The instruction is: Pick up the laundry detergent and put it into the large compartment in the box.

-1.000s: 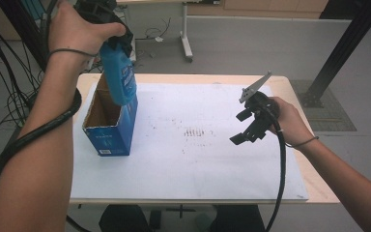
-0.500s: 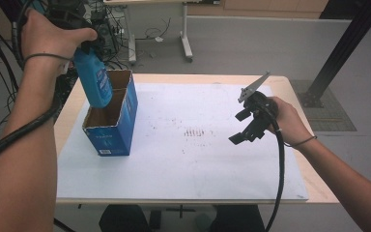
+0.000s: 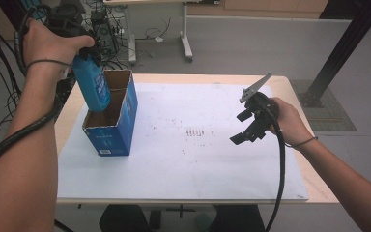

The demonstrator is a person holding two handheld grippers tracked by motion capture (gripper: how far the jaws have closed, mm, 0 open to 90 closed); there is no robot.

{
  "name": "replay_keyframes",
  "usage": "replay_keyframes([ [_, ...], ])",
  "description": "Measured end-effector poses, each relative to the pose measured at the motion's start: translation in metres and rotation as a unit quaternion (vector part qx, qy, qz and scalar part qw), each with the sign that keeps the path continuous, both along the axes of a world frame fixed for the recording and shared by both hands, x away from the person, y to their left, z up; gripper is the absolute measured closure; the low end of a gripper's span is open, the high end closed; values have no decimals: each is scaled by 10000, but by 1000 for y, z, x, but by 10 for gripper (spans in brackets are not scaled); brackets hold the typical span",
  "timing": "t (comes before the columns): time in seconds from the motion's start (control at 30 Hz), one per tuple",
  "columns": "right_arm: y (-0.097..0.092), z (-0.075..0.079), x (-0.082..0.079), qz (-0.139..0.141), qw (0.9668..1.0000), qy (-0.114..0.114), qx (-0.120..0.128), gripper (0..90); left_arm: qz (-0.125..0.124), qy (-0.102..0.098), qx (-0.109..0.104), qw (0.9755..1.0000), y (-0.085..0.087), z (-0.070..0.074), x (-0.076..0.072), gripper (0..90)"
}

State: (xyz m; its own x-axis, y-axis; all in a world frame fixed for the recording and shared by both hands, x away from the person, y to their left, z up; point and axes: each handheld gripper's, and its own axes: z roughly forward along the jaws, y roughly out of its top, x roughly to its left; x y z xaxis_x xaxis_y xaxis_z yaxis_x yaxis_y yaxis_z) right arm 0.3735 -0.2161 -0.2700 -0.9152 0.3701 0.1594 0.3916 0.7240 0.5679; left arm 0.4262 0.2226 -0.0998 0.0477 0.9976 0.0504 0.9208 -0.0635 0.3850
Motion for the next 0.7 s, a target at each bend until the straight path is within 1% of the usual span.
replay_keyframes([
  [0.13, 0, -1, 0, -12, 10000, 20, -13, 29, 29, 36, -18, 10000, 0, -10, 2, 378],
  [0.2, -1, -1, 0, -6, 10000, 12, -16, 29, 12, 70, -14, 10000, 0, -11, 3, 378],
  [0.23, 0, -1, 0, -9, 10000, 23, -17, 29, 7, 60, -41, 10000, 0, -15, 3, 377],
  [0.3, 0, -1, 0, -9, 10000, 26, -18, 29, -8, 108, -49, 9999, 0, -18, 3, 377],
  [0.43, 0, -2, 0, -4, 10000, 32, 0, 29, 17, 124, -77, 9999, 1, -25, 4, 377],
  [0.47, 0, -2, 0, 1, 10000, 36, -4, 29, -2, 176, -57, 9998, 1, -27, 5, 377],
  [0.53, 0, -2, 0, -9, 10000, 40, -7, 29, 1, 190, -65, 9998, 2, -31, 5, 378],
  [0.67, 0, -4, 1, -35, 10000, 51, -10, 29, 1, 278, -122, 9995, 4, -42, 7, 377],
  [0.7, 0, -4, 1, -38, 10000, 62, -26, 29, 14, 266, -134, 9996, 4, -44, 7, 377],
])
